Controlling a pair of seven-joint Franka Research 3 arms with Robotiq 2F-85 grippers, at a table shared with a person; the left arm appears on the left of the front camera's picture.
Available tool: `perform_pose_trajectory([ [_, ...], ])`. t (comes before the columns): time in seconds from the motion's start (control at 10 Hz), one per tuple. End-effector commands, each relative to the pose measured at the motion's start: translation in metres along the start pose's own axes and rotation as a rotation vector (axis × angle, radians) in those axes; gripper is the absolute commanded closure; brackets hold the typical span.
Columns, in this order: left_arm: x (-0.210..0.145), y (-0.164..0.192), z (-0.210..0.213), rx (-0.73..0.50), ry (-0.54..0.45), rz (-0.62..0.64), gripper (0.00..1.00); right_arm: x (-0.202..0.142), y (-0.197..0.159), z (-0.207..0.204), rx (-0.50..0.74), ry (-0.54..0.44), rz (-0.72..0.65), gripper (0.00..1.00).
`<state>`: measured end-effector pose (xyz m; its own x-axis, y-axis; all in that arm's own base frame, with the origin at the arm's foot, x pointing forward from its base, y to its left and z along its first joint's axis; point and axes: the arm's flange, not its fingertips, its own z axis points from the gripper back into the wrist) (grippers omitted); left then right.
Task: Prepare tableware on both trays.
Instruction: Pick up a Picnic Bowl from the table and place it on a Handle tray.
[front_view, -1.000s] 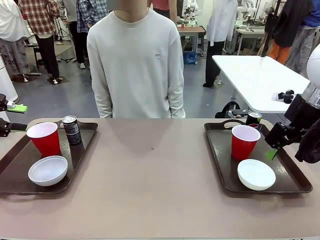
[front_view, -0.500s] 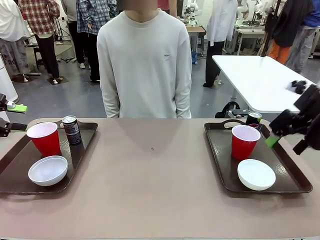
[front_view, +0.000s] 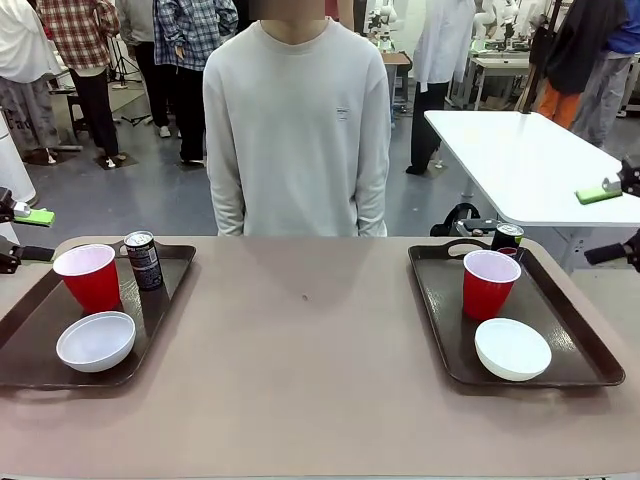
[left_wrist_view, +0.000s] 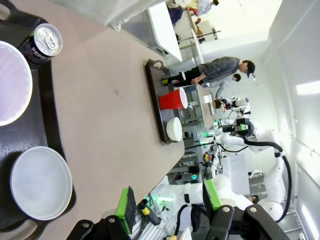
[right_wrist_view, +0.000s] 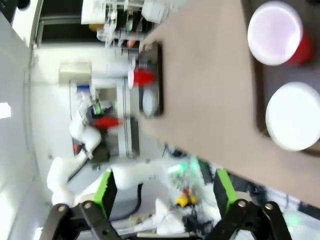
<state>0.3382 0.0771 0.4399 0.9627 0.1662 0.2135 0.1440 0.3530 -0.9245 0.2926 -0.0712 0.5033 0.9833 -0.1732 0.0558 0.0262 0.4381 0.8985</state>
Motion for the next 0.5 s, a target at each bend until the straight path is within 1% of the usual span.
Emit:
perform_pose_trajectory([
  [0.0,0.001,0.000,0.000,-0.021,-0.013,-0.009,0.28,-0.043,-0.040,-0.031,-0.020,0.108,0.009,0.00],
  [0.3,0.001,0.000,0.000,-0.021,-0.013,-0.009,0.28,-0.047,-0.046,-0.019,-0.062,0.090,0.007,0.00],
  [0.4,0.001,0.000,0.000,-0.021,-0.013,-0.009,0.28,-0.010,-0.029,0.000,-0.001,0.110,-0.018,0.00],
])
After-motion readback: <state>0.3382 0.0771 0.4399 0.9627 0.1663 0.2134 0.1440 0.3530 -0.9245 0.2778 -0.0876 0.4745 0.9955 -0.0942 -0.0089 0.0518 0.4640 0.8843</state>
